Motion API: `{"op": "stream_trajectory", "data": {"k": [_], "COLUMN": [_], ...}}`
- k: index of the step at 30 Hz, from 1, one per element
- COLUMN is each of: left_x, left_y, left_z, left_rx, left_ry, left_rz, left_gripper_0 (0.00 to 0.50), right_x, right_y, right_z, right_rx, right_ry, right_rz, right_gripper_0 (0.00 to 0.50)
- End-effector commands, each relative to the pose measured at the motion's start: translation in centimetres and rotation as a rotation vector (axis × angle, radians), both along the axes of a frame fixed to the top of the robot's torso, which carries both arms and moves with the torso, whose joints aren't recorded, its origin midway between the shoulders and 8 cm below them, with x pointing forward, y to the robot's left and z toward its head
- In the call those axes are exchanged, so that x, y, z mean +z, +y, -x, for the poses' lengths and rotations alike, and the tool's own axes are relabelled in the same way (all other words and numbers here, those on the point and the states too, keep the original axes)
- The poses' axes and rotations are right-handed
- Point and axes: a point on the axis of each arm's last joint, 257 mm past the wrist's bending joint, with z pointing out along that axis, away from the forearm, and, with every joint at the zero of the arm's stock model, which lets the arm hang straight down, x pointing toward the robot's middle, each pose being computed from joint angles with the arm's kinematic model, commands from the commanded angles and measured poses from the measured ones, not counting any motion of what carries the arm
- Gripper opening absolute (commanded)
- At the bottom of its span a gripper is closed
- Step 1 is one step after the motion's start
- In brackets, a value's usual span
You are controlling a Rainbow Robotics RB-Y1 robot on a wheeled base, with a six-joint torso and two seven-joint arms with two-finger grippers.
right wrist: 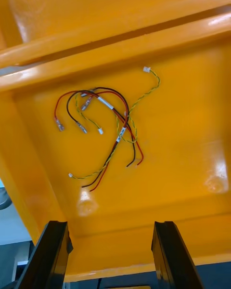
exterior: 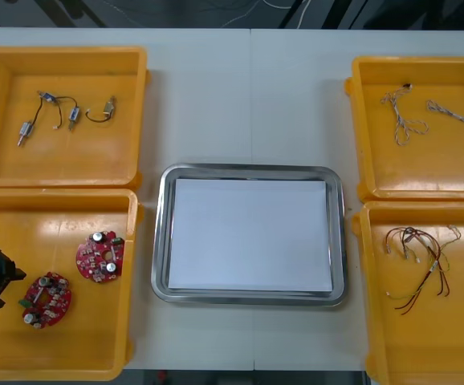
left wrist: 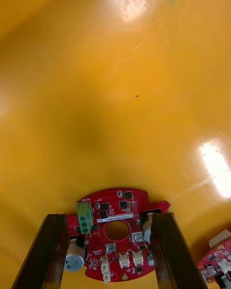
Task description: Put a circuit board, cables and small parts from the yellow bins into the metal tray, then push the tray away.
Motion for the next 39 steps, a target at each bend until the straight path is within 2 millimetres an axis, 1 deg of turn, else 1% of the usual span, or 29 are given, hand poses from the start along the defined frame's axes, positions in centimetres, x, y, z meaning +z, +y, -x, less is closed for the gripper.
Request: {"op": "stream_trajectory", "data": {"k": [1,4,9,12,17,22,32,36,37,38,39], "left_x": [-2.4,-2.9,-3.5,-4.2,-4.9,-5.2,-5.1,-5.1,-5.1,-5.0,-5.0], "left_y": [-0.4,-0.4,-0.4,-0.5,-0.4,-0.4,-0.7,-0.9,-0.9,-1.0,-1.1], "left_z": [1.1,0.9,1.4,1.9,2.7,3.1,2.7,2.6,2.5,2.4,2.4], "left_rx": [0.063,0.066,0.058,0.052,0.045,0.036,0.028,0.024,0.025,0.023,0.02], "left_ry": [0.025,0.023,0.035,0.039,0.044,0.05,0.033,0.03,0.029,0.026,0.026], "left_rz": [0.036,0.037,0.03,0.023,0.018,0.016,0.019,0.021,0.022,0.023,0.023], "left_gripper_0": [0.5,0.5,0.5,0.5,0.5,0.5,0.5,0.499,0.417,0.301,0.229], "right_x": [-1.2,-1.9,-2.8,-4.4,-6.3,-7.6,-8.6,-8.9,-9.0,-9.3,-9.3], "right_y": [0.3,0.6,0.9,0.4,0.0,-0.3,-1.1,-1.0,-0.8,-0.8,-0.9], "right_z": [-0.4,-0.5,-0.5,0.1,0.1,0.2,-1.0,-1.4,-1.6,-1.6,-1.7], "right_rx": [0.022,0.011,-0.001,-0.021,-0.052,-0.084,-0.124,-0.129,-0.129,-0.135,-0.136], "right_ry": [0.012,0.008,0.023,0.076,0.1,0.093,0.045,0.033,0.029,0.031,0.029], "right_rz": [0.044,0.037,0.014,-0.006,-0.047,-0.071,-0.073,-0.07,-0.071,-0.074,-0.072], "right_gripper_0": [0.5,0.5,0.5,0.5,0.5,0.5,0.5,0.5,0.5,0.5,0.5]}}
